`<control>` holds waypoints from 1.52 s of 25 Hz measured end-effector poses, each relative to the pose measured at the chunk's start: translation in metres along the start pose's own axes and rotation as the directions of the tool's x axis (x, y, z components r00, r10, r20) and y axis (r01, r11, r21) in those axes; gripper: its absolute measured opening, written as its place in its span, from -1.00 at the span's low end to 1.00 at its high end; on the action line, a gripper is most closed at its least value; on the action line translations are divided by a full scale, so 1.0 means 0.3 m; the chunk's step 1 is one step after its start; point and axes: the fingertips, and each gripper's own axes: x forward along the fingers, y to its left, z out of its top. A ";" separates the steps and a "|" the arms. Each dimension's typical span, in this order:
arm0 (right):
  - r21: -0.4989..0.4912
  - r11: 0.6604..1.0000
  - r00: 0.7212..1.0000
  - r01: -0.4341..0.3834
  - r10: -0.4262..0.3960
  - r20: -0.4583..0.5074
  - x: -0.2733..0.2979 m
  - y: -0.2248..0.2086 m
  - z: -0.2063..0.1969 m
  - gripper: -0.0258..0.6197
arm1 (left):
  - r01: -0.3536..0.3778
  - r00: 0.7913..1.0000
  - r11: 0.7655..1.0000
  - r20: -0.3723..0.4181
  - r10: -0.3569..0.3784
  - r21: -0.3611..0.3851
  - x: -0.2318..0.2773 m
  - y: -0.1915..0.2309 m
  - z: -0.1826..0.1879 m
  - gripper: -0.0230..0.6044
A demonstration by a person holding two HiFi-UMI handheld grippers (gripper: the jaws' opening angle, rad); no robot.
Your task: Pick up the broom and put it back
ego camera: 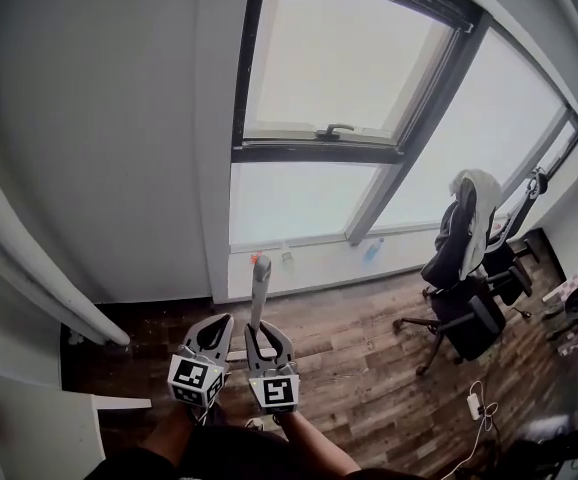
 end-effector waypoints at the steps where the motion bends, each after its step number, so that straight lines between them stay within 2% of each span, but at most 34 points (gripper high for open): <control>1: -0.003 1.000 1.000 0.010 -0.010 0.007 -0.007 -0.022 0.007 -0.65 | 0.004 1.000 1.000 0.001 -0.004 -0.001 0.014 -0.016 0.005 -0.93; 7: 0.028 0.998 0.996 0.053 -0.055 0.067 -0.083 -0.150 0.082 -0.65 | 0.044 0.999 0.999 0.025 -0.044 0.017 0.078 -0.136 0.040 -0.93; 11: 0.042 0.995 0.990 0.091 -0.094 0.101 -0.164 -0.227 0.110 -0.66 | 0.051 0.999 0.999 0.014 -0.051 0.006 0.097 -0.191 0.009 -0.93; 16: -0.037 0.987 0.986 0.154 -0.152 0.067 -0.230 -0.347 0.056 -0.65 | 0.099 0.995 0.995 -0.026 -0.099 0.017 0.193 -0.276 -0.025 -0.93; 20: -0.037 0.974 0.975 0.223 -0.222 0.021 -0.261 -0.442 0.004 -0.65 | 0.176 0.983 0.984 -0.062 -0.174 0.036 0.293 -0.365 -0.037 -0.93; 23: -0.033 0.961 0.961 0.276 -0.276 -0.005 -0.260 -0.547 -0.017 -0.66 | 0.231 0.969 0.973 -0.093 -0.227 0.030 0.407 -0.408 -0.053 -0.93; 28: -0.036 0.942 0.939 0.333 -0.335 -0.077 -0.242 -0.786 -0.067 -0.66 | 0.300 0.949 0.954 -0.096 -0.301 -0.026 0.657 -0.497 -0.049 -0.93; 31: -0.050 0.925 0.923 0.377 -0.379 -0.066 -0.221 -0.928 -0.073 -0.66 | 0.347 0.930 0.937 -0.117 -0.350 -0.043 0.784 -0.549 -0.045 -0.93; 35: 0.002 0.904 0.904 0.427 -0.427 -0.024 -0.130 -1.042 -0.087 -0.66 | 0.368 0.919 0.929 -0.131 -0.371 -0.049 0.911 -0.495 -0.064 -0.93; 38: -0.009 0.906 0.905 0.424 -0.424 -0.016 -0.052 -1.138 -0.105 -0.66 | 0.362 0.922 0.930 -0.121 -0.367 -0.062 1.019 -0.459 -0.062 -0.93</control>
